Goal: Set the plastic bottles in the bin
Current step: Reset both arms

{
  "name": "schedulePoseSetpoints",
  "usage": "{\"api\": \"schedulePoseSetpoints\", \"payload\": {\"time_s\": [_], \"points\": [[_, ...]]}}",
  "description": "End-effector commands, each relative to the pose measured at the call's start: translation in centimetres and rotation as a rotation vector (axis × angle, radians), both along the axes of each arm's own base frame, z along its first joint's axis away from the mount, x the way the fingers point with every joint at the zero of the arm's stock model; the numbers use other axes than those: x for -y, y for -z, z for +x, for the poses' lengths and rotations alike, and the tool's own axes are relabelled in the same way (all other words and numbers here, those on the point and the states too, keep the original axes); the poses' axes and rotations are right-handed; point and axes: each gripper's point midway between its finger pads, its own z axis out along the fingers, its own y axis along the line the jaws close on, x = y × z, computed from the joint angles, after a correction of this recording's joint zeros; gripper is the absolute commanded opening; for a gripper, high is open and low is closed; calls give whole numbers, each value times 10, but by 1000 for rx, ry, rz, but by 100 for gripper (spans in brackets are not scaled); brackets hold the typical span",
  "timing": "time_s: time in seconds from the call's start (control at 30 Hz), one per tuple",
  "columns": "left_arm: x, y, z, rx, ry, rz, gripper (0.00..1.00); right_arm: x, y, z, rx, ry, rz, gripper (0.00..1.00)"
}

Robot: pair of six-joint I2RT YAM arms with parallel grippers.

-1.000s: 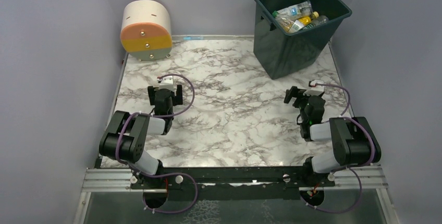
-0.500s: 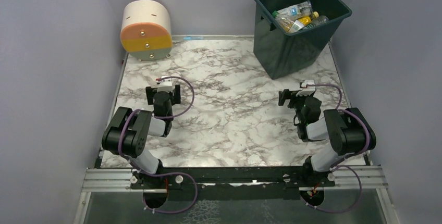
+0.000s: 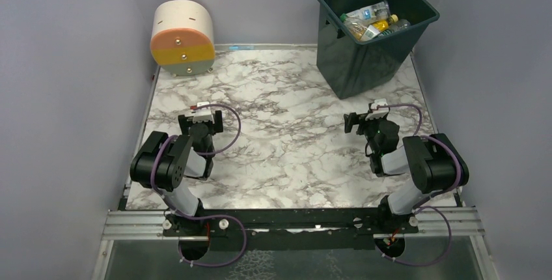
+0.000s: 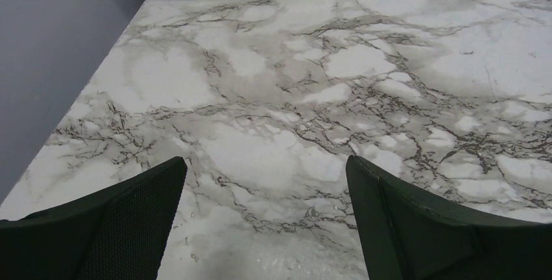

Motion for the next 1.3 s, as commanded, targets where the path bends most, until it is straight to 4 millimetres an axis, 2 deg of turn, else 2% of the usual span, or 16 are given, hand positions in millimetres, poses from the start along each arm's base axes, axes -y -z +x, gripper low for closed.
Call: {"api": "schedulePoseSetpoints", "payload": {"time_s": [0.0,1.27], "points": [[-2,-18,10,75,-21,-16,99,3,-4,8,15,23,-5,99],[-1,-19,10,74,-20,-18,99,1,-4,7,16,12,-8,99]]}}
